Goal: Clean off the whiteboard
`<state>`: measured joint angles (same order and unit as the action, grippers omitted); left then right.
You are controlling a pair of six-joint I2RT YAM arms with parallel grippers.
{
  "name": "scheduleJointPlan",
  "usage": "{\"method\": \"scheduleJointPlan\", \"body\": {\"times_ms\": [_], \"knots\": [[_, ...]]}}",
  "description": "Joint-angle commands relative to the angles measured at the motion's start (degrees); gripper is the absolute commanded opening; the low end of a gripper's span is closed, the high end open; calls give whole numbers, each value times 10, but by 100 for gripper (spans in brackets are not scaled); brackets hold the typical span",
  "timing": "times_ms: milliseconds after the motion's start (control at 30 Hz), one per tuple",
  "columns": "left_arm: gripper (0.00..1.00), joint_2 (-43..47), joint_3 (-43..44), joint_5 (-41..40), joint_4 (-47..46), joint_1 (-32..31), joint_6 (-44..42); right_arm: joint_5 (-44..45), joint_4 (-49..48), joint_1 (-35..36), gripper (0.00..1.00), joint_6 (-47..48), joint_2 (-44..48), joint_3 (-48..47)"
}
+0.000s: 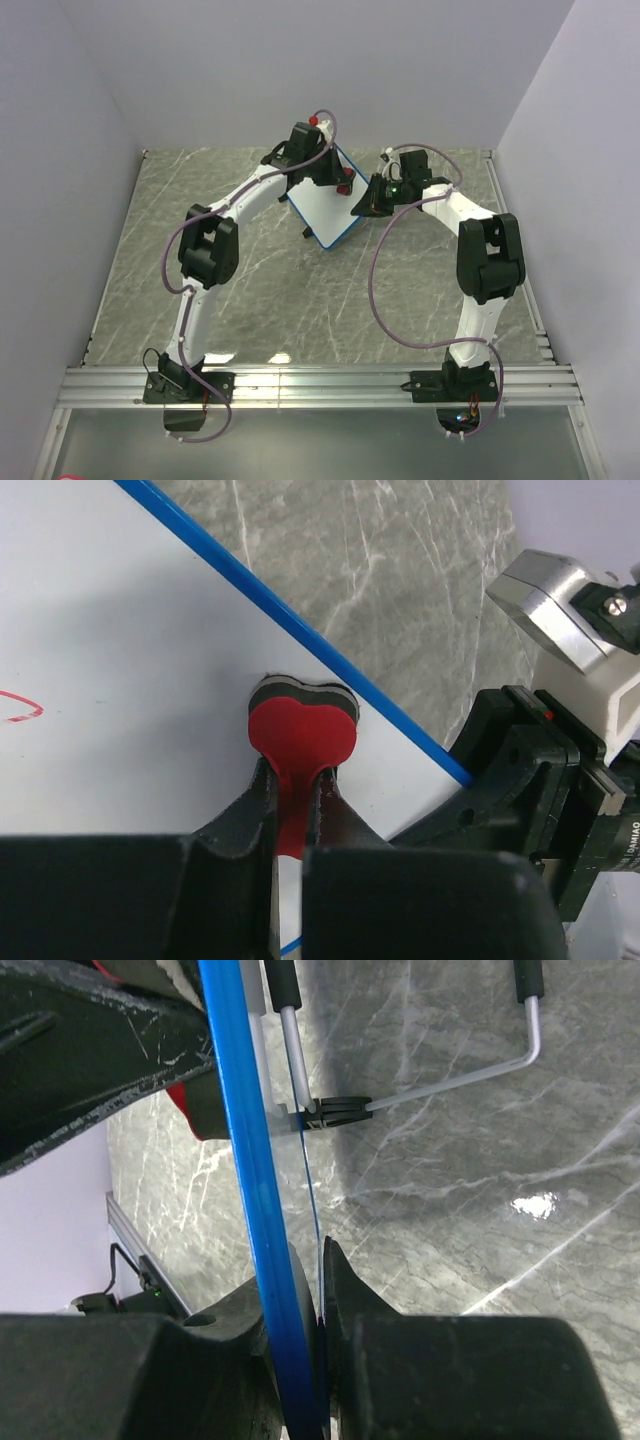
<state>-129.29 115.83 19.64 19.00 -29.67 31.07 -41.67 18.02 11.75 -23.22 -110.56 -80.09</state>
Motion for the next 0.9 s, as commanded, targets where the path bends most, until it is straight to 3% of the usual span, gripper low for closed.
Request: {"method": "scheduleJointPlan", "body": {"times_ms": [0,233,467,700,867], "knots": [[0,-37,45,2,45,22,-3,24,36,35,0,0,2,23],[0,-98,77,-17,67,107,-6,30,54,36,0,12,18,35],[0,-141,92,-57,132,134,-43,34,64,36,0,24,20,39],[0,-46,-25,-72,87,144,-32,28,51,38,0,14,15,34],[0,64,-109,-90,46,197,1,30,49,40,0,10,12,22]]}}
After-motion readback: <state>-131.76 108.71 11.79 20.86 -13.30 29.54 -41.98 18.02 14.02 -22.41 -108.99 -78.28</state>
